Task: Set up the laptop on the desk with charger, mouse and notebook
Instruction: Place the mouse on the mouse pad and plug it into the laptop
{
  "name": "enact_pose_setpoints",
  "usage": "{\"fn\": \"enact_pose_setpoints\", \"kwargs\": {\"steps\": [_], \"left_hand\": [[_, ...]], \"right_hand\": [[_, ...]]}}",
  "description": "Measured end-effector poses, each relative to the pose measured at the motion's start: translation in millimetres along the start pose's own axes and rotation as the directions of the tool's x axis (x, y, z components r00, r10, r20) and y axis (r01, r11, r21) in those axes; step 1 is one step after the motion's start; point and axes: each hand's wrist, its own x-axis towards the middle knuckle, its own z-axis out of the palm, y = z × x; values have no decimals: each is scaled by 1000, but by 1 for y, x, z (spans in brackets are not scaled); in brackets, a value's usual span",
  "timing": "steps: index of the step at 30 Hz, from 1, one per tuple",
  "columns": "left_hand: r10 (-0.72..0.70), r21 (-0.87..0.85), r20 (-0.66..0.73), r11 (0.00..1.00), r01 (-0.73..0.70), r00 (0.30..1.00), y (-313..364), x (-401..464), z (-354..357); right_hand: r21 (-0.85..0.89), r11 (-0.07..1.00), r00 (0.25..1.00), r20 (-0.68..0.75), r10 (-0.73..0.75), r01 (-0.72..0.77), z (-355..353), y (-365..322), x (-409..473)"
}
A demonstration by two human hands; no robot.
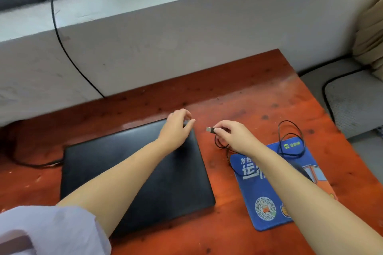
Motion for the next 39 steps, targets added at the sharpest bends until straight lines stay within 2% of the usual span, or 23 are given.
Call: {"fn": "enact_pose_setpoints", "kwargs": {"steps": [2,4,7,13,18,21,25,29,35,39], "left_hand": [[-42,163,-67,985,52,997,-13,15,-1],[-116,291,-24,949,118,993,-18,29,5],[-163,408,2,901,148,987,-17,44,15],[-211,424,22,887,182,977,-16,58,15],[-210,388,91,908,160,973,-1,54,11],[-137,345,130,935,85,982,9,46,8],[-22,297,54,955,4,998,14,35,-8],[40,231,-11,972,-37,999,17,28,-32],[93,183,-81,980,-77,992,23,18,-58],[108,161,-94,983,-92,990,29,14,-66]], "right_hand": [[113,994,1000,21,9,-11,-3,7,9],[199,980,999,47,9,-18,-5,11,16],[213,977,998,69,5,-19,-5,14,27],[86,995,996,81,35,-42,-1,15,44],[198,973,982,168,85,-118,-5,13,40],[194,970,963,252,95,-146,-9,9,35],[227,964,944,326,56,-136,-15,-4,24],[338,935,928,373,-25,-110,-10,-17,17],[334,942,947,291,-135,32,-6,-39,13],[384,922,937,298,-182,57,-10,-49,13]]}}
